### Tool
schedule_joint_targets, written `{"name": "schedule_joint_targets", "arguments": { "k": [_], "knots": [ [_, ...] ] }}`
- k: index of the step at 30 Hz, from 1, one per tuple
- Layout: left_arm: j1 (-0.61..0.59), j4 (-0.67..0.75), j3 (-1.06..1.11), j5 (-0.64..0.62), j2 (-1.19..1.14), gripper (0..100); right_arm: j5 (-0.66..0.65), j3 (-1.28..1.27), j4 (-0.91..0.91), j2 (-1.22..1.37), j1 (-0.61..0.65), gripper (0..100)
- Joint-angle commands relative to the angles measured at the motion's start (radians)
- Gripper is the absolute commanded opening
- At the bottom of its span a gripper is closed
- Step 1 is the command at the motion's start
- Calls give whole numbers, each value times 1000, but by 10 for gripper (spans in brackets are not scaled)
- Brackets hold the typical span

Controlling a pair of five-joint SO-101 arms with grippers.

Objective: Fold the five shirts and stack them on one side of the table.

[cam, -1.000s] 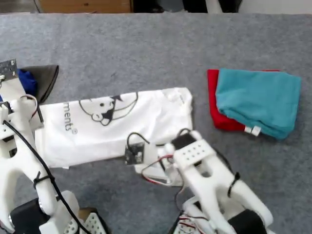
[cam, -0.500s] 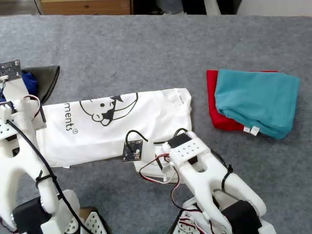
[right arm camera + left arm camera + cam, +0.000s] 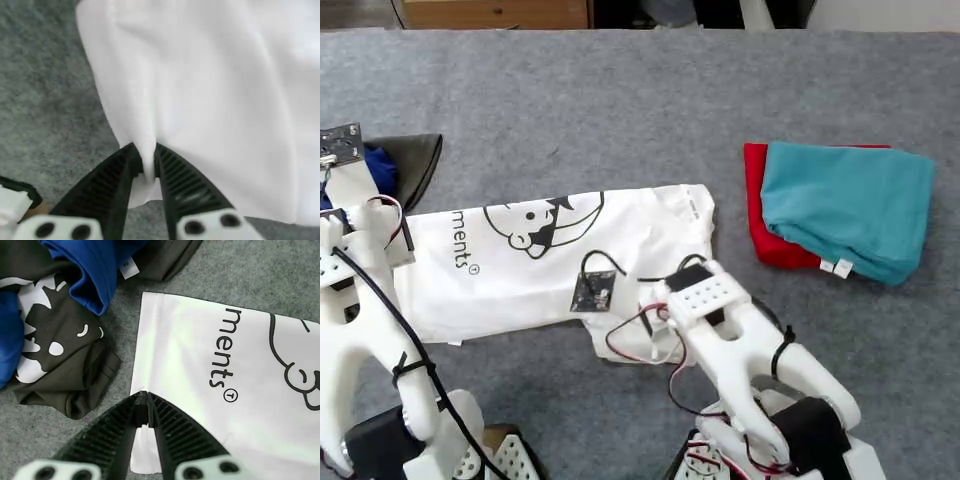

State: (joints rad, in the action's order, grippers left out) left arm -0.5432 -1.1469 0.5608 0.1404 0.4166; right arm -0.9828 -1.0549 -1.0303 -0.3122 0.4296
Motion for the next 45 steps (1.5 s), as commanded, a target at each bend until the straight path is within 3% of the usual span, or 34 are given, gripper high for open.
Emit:
{"name": "schedule_joint_targets", "arguments": {
  "k": [1,9,33,40,45],
  "knots": [
    [4,12,-15,9,35,30,9,120,-77,5,-68,13],
    [8,14,-16,8,40,30,-26,420,-233,58,-109,13],
    [10,6,-16,8,43,30,-86,1224,-239,753,-106,18],
    [10,6,-16,8,43,30,-81,1377,-365,786,-110,299],
    [4,6,-16,8,43,30,-9,1512,-479,786,-112,259]
  ]
}}
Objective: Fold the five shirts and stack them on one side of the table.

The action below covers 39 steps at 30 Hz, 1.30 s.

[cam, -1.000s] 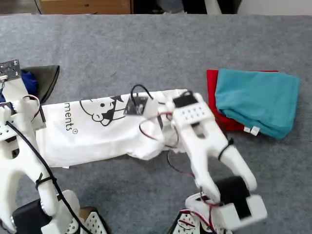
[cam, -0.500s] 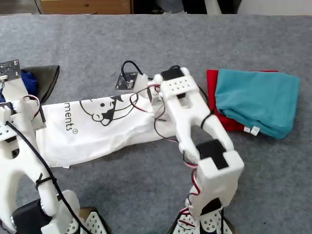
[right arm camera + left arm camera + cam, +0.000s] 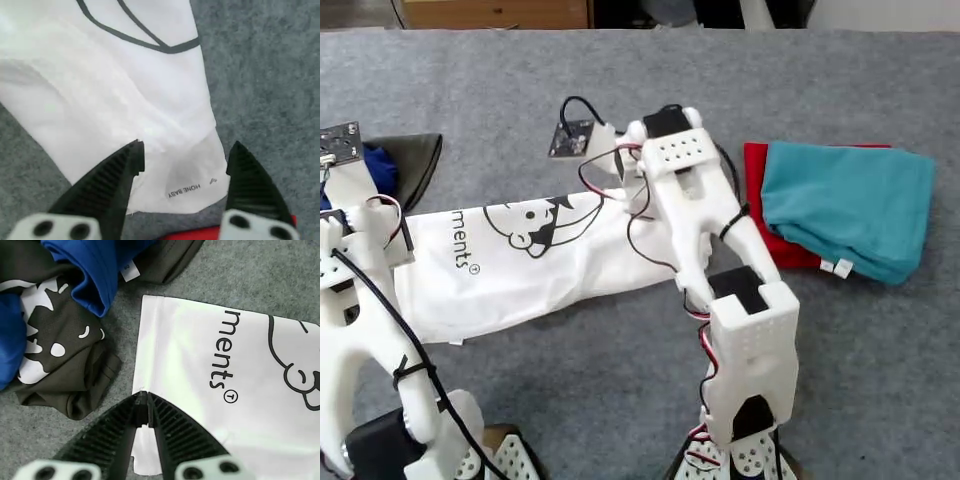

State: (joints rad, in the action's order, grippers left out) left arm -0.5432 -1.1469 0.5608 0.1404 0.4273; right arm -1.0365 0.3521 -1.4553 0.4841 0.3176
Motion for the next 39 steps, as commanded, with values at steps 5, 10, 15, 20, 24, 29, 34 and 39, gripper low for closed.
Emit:
{"name": "schedule_joint_targets", "arguments": {
  "k": [5,10,15,20,24,29,34,39],
  "knots": [
    [2,5,-16,9,32,30,132,257,-236,-10,-8,112],
    [4,-98,-71,9,32,30,184,216,-311,-44,-14,11],
    [4,-155,-113,9,32,30,186,-61,-262,-160,91,13],
    [7,-172,-87,29,32,30,235,-289,3,-183,166,14],
    [4,-176,-62,94,32,30,347,-334,170,-180,230,15],
    [4,-175,-54,100,32,30,371,-381,333,-96,259,15],
    [4,-173,-54,100,32,30,371,-377,321,-36,253,15],
    [5,-176,-61,103,32,30,367,-361,244,-165,252,15]
  ]
}}
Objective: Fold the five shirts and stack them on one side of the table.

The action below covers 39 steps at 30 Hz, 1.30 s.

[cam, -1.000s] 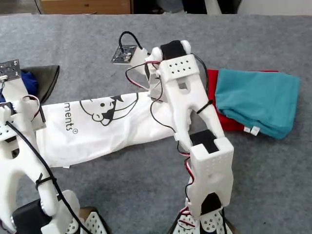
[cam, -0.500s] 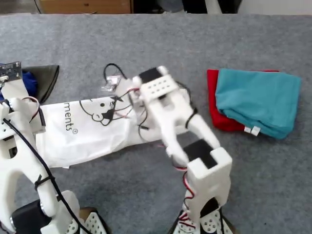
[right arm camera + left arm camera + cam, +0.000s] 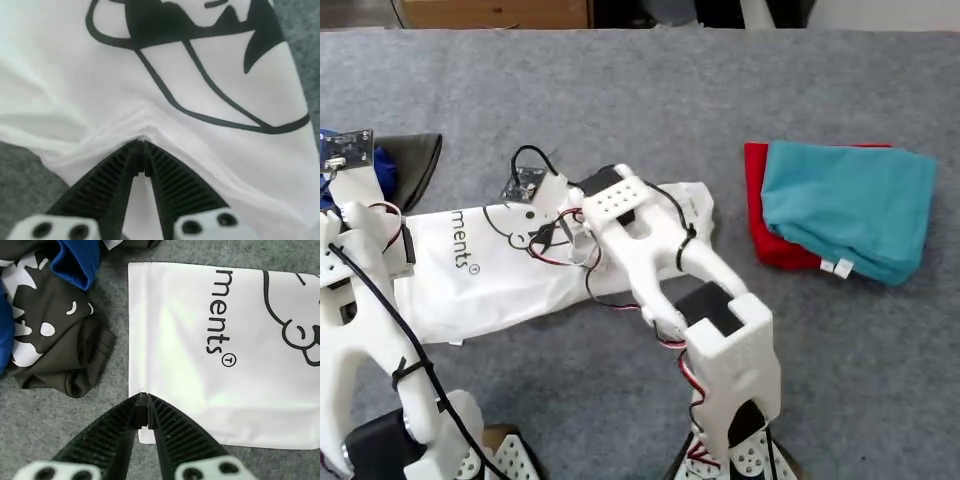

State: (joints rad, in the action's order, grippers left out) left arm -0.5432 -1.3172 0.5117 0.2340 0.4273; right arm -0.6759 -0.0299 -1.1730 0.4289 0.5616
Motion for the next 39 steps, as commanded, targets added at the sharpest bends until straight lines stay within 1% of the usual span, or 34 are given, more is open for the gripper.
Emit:
{"name": "schedule_joint_targets", "arguments": {
  "k": [1,3,5,8,10,13,16,21,24,27,31,39],
  "knots": [
    [5,-6,-15,20,32,30,5,27,-58,-147,3,15],
    [4,-6,-16,69,23,32,3,41,-86,-216,-20,15],
    [4,-8,-5,83,20,81,3,42,-98,-278,-54,15],
    [-27,-29,-12,25,-5,203,3,39,-121,-358,-91,15],
    [-56,-58,-56,12,-41,222,3,36,-130,-398,-101,15],
    [-101,-114,-154,12,-152,241,3,22,-140,-440,-106,15],
    [-136,-167,-262,14,-327,272,3,12,-149,-463,-106,15],
    [-147,-216,-453,12,-603,270,3,12,-183,-472,-107,15],
    [-147,-255,-556,8,-713,270,3,13,-193,-473,-109,15],
    [-147,-258,-608,9,-796,240,3,19,-215,-473,-109,15],
    [-162,-250,-627,11,-876,208,3,18,-238,-473,-110,15],
    [-174,-258,-664,14,-914,205,9,19,-249,-475,-107,14]
  ]
}}
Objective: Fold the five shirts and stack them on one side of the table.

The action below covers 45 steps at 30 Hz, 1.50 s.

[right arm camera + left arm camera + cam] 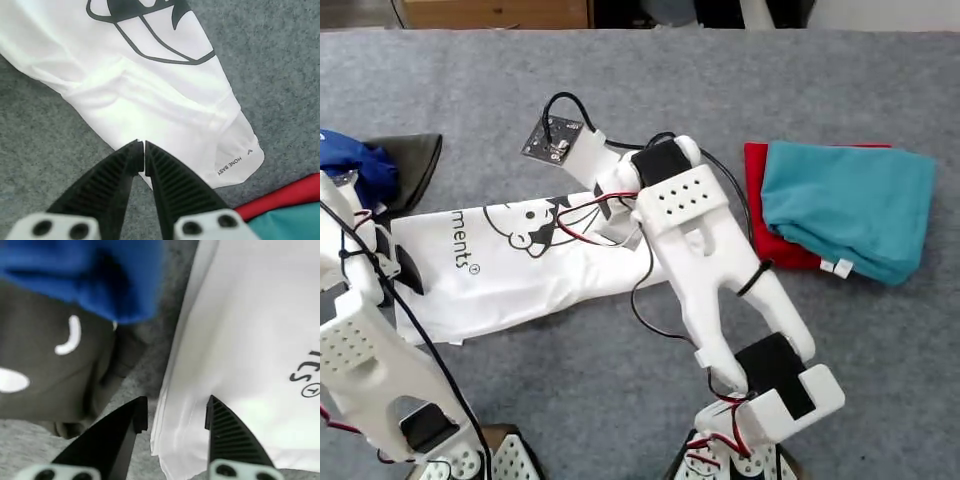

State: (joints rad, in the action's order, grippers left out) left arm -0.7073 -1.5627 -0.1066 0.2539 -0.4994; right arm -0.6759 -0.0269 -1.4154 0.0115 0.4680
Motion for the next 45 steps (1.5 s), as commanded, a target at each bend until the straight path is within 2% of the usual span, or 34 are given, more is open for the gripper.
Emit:
{"name": "schedule_joint_targets", "arguments": {
  "k": [1,8,17,23,32,39,45],
  "knots": [
    [-8,-12,-45,-9,12,205,9,16,-6,-58,-14,14],
    [2,-11,-36,-6,8,129,11,16,-2,-101,-15,14],
    [31,-35,-47,-15,-86,131,9,10,-5,-237,-17,14],
    [45,-114,-160,-120,-201,167,11,10,-14,-280,-17,14],
    [56,-132,-234,-124,-267,32,11,10,-46,-309,-17,14],
    [73,-138,-286,-124,-232,29,11,16,-38,-340,-18,14],
    [134,-161,-274,-126,-34,29,43,18,15,-394,-71,14]
  ]
}}
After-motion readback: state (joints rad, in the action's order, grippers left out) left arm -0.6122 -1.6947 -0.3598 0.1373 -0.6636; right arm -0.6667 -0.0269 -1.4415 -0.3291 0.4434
